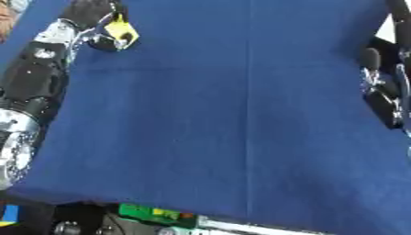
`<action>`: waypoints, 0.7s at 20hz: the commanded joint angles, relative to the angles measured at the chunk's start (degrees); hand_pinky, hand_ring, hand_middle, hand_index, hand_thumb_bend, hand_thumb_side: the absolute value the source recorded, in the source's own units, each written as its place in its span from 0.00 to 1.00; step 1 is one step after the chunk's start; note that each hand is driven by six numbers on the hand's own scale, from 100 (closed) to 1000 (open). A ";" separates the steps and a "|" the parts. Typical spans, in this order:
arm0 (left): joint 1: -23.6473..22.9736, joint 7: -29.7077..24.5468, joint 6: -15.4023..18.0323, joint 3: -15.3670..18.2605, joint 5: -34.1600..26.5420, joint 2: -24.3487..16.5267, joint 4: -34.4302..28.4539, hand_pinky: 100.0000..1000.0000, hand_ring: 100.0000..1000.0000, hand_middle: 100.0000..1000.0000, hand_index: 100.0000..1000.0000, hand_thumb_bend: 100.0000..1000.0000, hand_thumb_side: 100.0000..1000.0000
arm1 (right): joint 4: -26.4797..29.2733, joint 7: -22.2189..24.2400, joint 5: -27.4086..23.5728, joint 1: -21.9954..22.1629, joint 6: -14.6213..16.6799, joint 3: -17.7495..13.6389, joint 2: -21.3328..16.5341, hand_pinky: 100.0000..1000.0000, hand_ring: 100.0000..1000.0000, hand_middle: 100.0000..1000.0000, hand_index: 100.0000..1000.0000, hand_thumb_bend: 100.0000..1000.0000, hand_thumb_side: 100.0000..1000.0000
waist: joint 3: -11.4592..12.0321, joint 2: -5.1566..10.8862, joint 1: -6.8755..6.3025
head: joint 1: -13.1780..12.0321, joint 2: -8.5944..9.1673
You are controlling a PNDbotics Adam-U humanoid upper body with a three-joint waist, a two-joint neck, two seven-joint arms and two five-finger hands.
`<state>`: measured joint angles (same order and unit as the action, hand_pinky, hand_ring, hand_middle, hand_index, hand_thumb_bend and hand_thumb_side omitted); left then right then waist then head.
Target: Pick up the objects with one hand, pass them to the other hand, and then place them into the box on the other side of the table.
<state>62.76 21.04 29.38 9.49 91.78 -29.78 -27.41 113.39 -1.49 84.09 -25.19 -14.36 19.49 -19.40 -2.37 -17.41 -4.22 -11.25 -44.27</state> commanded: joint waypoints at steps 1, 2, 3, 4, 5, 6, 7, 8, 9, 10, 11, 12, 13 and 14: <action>1.40 -0.71 0.15 0.12 -0.30 -2.22 -0.74 0.60 0.36 0.31 0.44 0.18 0.13 | 1.21 0.17 -0.03 -0.39 -0.05 -0.34 -0.97 0.91 0.98 0.99 1.00 0.00 0.00 | 0.15 1.75 -0.08 | -0.36 0.15; 1.41 -1.01 -0.02 0.15 -0.29 -2.25 -0.67 0.61 0.38 0.34 0.47 0.20 0.15 | 1.21 0.21 0.00 -0.38 -0.05 -0.34 -0.98 0.91 0.98 0.99 1.00 0.00 0.00 | 0.14 1.78 -0.12 | -0.37 0.15; 1.40 -1.32 -0.37 0.28 -0.39 -2.26 -0.57 0.63 0.41 0.39 0.53 0.23 0.16 | 1.21 0.23 0.02 -0.37 -0.06 -0.35 -0.98 0.91 0.98 0.99 1.00 0.00 0.00 | 0.14 1.81 -0.16 | -0.37 0.15; 1.38 -1.75 -0.81 0.33 -0.48 -2.25 -0.42 0.66 0.46 0.44 0.60 0.27 0.18 | 1.21 0.23 0.04 -0.36 -0.07 -0.36 -0.97 0.91 0.98 0.99 1.00 0.00 0.00 | 0.12 1.82 -0.20 | -0.38 0.15; 1.36 -2.26 -1.29 0.34 -0.52 -2.23 -0.26 0.69 0.53 0.52 0.68 0.32 0.20 | 1.21 0.23 0.05 -0.36 -0.09 -0.37 -0.95 0.91 0.98 0.99 1.00 0.00 0.00 | 0.10 1.83 -0.23 | -0.41 0.15; 1.34 -2.77 -1.85 0.37 -0.58 -2.19 -0.12 0.70 0.55 0.54 0.71 0.33 0.21 | 1.21 0.23 0.06 -0.37 -0.10 -0.37 -0.92 0.91 0.98 0.99 1.00 0.00 0.00 | 0.07 1.83 -0.26 | -0.44 0.15; 1.27 -3.38 -2.46 0.38 -0.62 -2.17 0.13 0.73 0.60 0.60 0.77 0.36 0.22 | 1.21 0.23 0.06 -0.38 -0.11 -0.36 -0.88 0.91 0.98 0.99 1.00 0.00 0.00 | 0.03 1.81 -0.28 | -0.42 0.15; 1.18 -4.10 -3.08 0.33 -0.59 -2.14 0.57 0.76 0.66 0.67 0.82 0.38 0.24 | 1.21 0.23 0.06 -0.38 -0.14 -0.36 -0.84 0.91 0.98 0.99 1.00 0.00 0.00 | -0.02 1.80 -0.29 | -0.42 0.15; 1.16 -4.88 -3.66 0.32 -0.64 -2.08 1.01 0.76 0.68 0.69 0.84 0.38 0.24 | 1.21 0.22 0.06 -0.39 -0.15 -0.36 -0.79 0.91 0.98 0.99 1.00 0.00 0.00 | -0.07 1.78 -0.30 | -0.45 0.15; 1.12 -5.63 -4.28 0.45 -0.88 -2.03 1.30 0.78 0.71 0.72 0.87 0.37 0.24 | 1.21 0.19 0.03 -0.39 -0.14 -0.34 -0.73 0.91 0.98 0.99 1.00 0.00 0.00 | -0.11 1.75 -0.29 | -0.44 0.15; 1.09 -6.29 -4.88 0.58 -1.27 -1.97 1.49 0.78 0.71 0.73 0.87 0.37 0.23 | 1.21 0.15 -0.02 -0.39 -0.11 -0.32 -0.68 0.91 0.98 0.99 1.00 0.00 0.00 | -0.16 1.72 -0.29 | -0.43 0.15; 1.04 -6.80 -5.40 0.73 -1.76 -1.91 1.62 0.79 0.72 0.74 0.88 0.35 0.23 | 1.21 0.10 -0.07 -0.38 -0.09 -0.32 -0.63 0.91 0.98 0.99 1.00 0.00 0.00 | -0.19 1.68 -0.27 | -0.41 0.15; 0.96 -7.21 -5.87 0.89 -2.39 -1.85 1.77 0.79 0.72 0.74 0.88 0.32 0.23 | 1.21 0.04 -0.13 -0.38 -0.07 -0.31 -0.57 0.91 0.98 0.99 1.00 0.00 0.00 | -0.23 1.63 -0.26 | -0.42 0.15; 0.88 -7.62 -6.23 0.97 -3.06 -1.81 1.96 0.79 0.72 0.74 0.87 0.30 0.23 | 1.21 -0.04 -0.21 -0.37 -0.07 -0.31 -0.49 0.90 0.98 0.99 1.00 0.00 0.00 | -0.27 1.57 -0.24 | -0.44 0.15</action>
<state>62.86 14.06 23.64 9.90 89.61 -29.80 -25.14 113.39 -1.31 84.08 -25.17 -14.40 19.48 -19.42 -2.72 -17.32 -4.52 -11.49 -44.27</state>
